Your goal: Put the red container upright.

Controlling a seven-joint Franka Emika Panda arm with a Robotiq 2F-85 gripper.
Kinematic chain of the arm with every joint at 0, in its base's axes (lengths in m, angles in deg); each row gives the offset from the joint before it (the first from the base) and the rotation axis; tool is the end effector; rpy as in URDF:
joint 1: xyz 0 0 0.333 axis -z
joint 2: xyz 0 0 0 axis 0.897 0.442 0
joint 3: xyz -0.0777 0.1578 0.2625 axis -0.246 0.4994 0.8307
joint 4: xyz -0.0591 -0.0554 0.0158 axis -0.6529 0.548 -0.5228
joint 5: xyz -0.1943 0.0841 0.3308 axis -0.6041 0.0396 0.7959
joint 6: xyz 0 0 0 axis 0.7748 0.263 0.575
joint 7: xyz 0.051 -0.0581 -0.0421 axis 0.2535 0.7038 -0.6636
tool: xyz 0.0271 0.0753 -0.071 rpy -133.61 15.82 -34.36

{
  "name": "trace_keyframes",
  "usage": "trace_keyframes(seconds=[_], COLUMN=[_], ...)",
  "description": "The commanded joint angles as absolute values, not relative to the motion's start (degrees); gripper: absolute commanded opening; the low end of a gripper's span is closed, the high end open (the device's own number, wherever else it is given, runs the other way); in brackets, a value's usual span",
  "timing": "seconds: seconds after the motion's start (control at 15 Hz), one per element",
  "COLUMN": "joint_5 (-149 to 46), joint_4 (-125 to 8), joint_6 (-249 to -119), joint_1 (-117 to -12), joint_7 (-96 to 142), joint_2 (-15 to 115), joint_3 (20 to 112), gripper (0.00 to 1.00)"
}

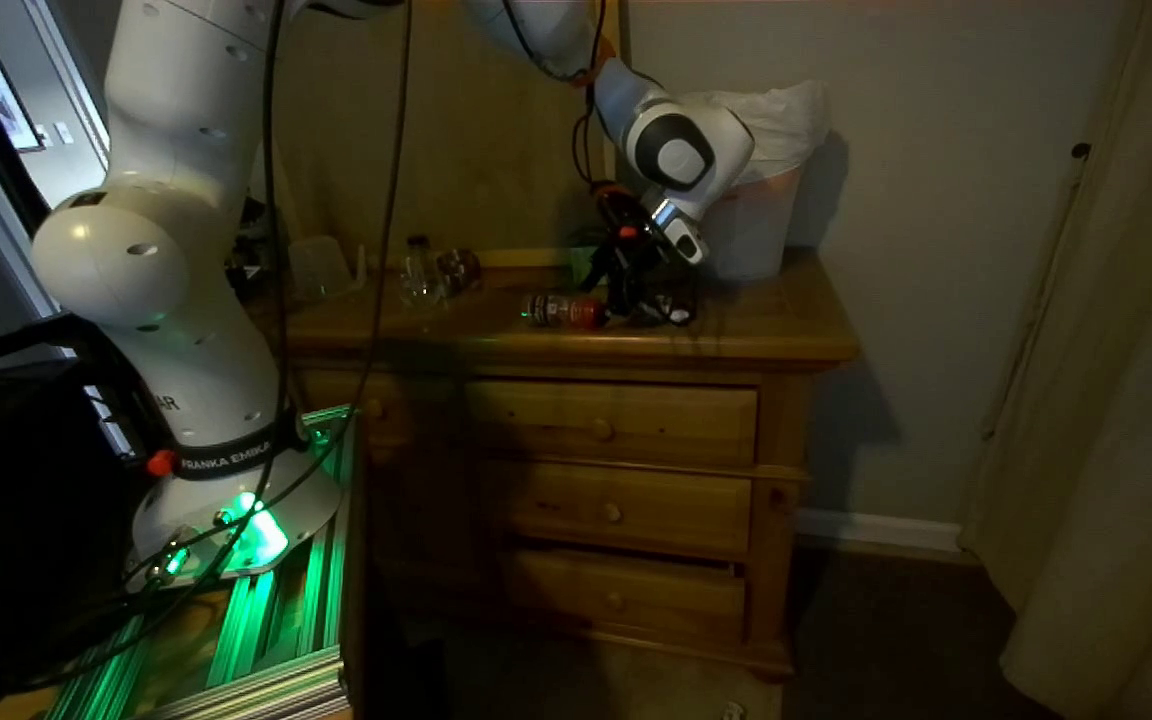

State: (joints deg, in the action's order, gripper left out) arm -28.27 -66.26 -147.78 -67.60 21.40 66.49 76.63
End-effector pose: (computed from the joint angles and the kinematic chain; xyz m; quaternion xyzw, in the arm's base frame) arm 0.5797 0.1366 0.2240 -0.9380 0.0137 0.3097 0.1553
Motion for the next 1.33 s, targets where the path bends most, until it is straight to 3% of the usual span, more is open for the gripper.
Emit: trace_keyframes(seconds=[0.0, 0.8, 0.87, 1.07, 1.2, 1.27], joint_5=[-23.32, -18.04, -16.84, -14.37, -13.52, -13.27], joint_4=[-66.37, -70.94, -71.52, -72.59, -73.04, -73.08], joint_6=[-148.94, -148.96, -149.43, -149.80, -149.85, -149.74], joint_1=[-66.19, -64.77, -64.44, -63.82, -63.65, -63.59], joint_7=[20.75, 22.10, 21.79, 21.27, 21.27, 21.27], joint_2=[67.01, 66.34, 66.21, 65.91, 65.69, 65.60], joint_3=[76.83, 75.79, 75.84, 75.73, 75.39, 75.21], gripper=[1.00, 1.00, 0.83, 0.59, 0.57, 0.72])
